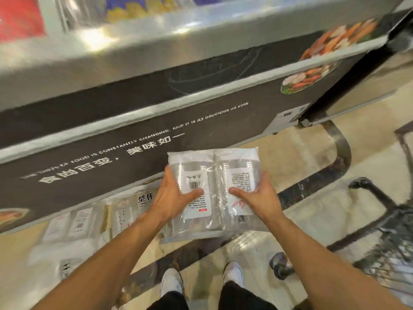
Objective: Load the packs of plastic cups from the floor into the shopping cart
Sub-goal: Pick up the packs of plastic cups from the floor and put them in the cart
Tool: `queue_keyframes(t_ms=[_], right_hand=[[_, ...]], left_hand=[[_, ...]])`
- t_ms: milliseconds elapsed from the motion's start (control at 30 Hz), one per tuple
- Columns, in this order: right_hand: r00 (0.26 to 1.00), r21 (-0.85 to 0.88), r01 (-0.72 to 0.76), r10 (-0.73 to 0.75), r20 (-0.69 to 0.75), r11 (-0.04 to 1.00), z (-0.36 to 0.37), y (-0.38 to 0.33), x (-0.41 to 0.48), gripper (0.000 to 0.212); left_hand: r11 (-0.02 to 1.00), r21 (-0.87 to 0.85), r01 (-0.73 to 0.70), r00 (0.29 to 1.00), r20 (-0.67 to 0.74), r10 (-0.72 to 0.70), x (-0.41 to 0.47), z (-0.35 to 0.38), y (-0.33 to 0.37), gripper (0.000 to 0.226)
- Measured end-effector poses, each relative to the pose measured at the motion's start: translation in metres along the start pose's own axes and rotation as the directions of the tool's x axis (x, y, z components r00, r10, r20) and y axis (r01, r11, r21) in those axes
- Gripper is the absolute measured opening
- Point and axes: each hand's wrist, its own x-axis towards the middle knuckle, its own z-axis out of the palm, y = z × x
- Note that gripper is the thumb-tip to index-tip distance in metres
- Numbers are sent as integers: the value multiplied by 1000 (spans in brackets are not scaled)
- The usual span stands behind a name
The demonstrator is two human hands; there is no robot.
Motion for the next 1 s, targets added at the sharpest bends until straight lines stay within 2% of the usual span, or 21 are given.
queue_keyframes(t_ms=[233, 433, 533, 767, 867, 1000], right_hand=[[984, 184, -23, 55, -171, 983, -136, -93, -137, 107], [932, 292, -47, 147, -332, 955, -238, -126, -225, 117], [891, 361, -51, 206, -406, 931, -290, -116, -267, 109], [716, 439, -99, 371, -592, 893, -376, -43, -378, 90], [645, 473, -130, 436, -627, 871, -396, 7, -421, 102], [580, 523, -153, 505, -640, 838, -417, 65, -464, 108]], left_hand=[[982, 79, -171, 979, 129, 160, -86, -74, 171, 98], [921, 69, -384, 890, 294, 349, -132, -82, 310, 89], [875, 56, -480, 818, 388, 424, -155, -56, 369, 95], [761, 10, -648, 616, 595, 517, -227, 64, 459, 97], [709, 23, -705, 538, 669, 513, -262, 126, 471, 96], [721, 16, -693, 467, 771, 432, -299, 199, 477, 97]])
